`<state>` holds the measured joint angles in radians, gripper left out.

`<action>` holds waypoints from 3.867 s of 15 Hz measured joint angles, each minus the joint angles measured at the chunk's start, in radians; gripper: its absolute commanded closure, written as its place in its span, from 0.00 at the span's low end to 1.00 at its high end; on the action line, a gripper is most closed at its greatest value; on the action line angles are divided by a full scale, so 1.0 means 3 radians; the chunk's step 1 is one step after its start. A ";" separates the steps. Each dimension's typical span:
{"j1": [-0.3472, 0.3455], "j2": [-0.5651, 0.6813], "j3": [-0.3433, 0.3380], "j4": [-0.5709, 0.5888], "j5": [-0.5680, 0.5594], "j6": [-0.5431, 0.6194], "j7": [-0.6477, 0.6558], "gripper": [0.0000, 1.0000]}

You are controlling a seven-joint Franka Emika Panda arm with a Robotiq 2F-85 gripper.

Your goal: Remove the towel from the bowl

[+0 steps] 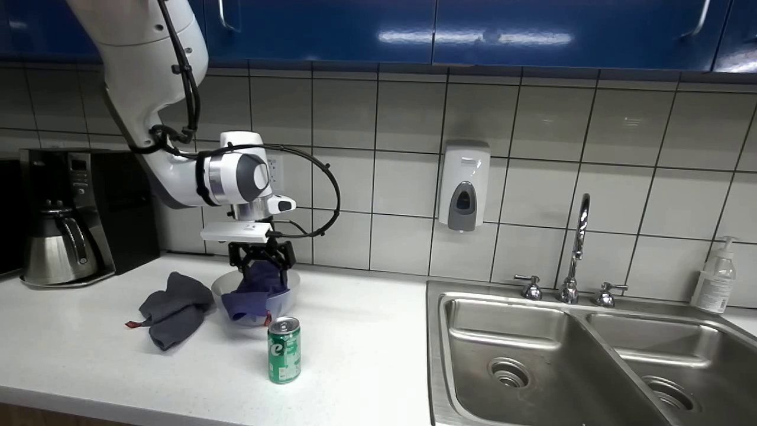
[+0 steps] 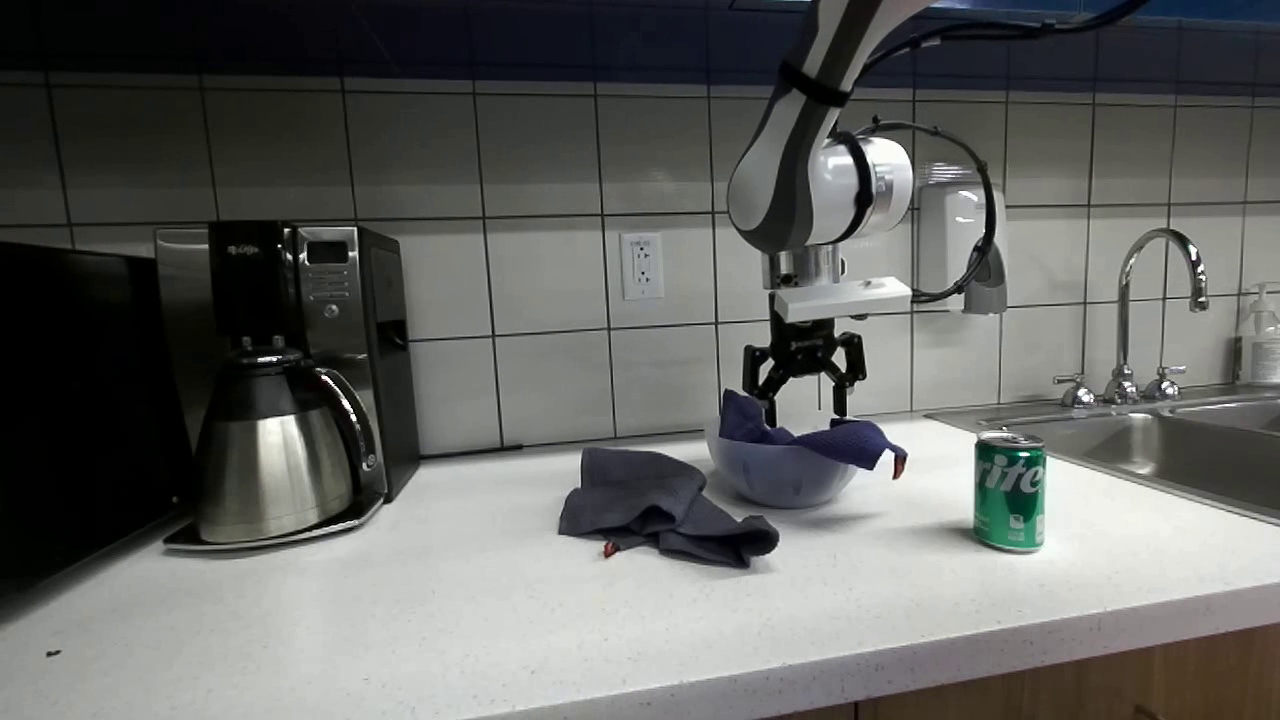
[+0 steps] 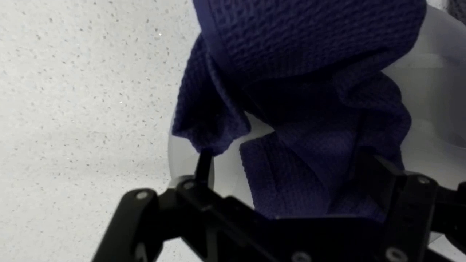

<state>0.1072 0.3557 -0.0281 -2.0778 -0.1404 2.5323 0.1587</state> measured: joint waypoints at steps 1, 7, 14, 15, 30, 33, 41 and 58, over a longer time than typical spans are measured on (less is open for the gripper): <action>0.0000 0.0008 0.0000 0.0000 0.0013 0.0000 0.0000 0.00; 0.0000 0.0080 0.0004 -0.0002 0.0102 0.0000 0.0000 0.00; 0.0019 0.0225 0.0038 -0.0021 0.0164 -0.0003 0.0000 0.00; 0.0019 0.0245 0.0039 -0.0021 0.0164 -0.0003 0.0000 0.00; 0.0019 0.0276 0.0039 -0.0020 0.0154 0.0051 -0.0009 0.95; 0.0019 0.0268 0.0039 -0.0020 0.0139 0.0051 -0.0028 1.00; 0.0020 -0.0192 0.0062 -0.0141 0.0006 0.0008 -0.0362 0.99; -0.0084 -0.1305 0.0085 -0.0537 -0.0287 -0.0079 -0.0545 0.99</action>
<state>0.0820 -0.0358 -0.0026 -2.2388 -0.2265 2.5087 -0.0047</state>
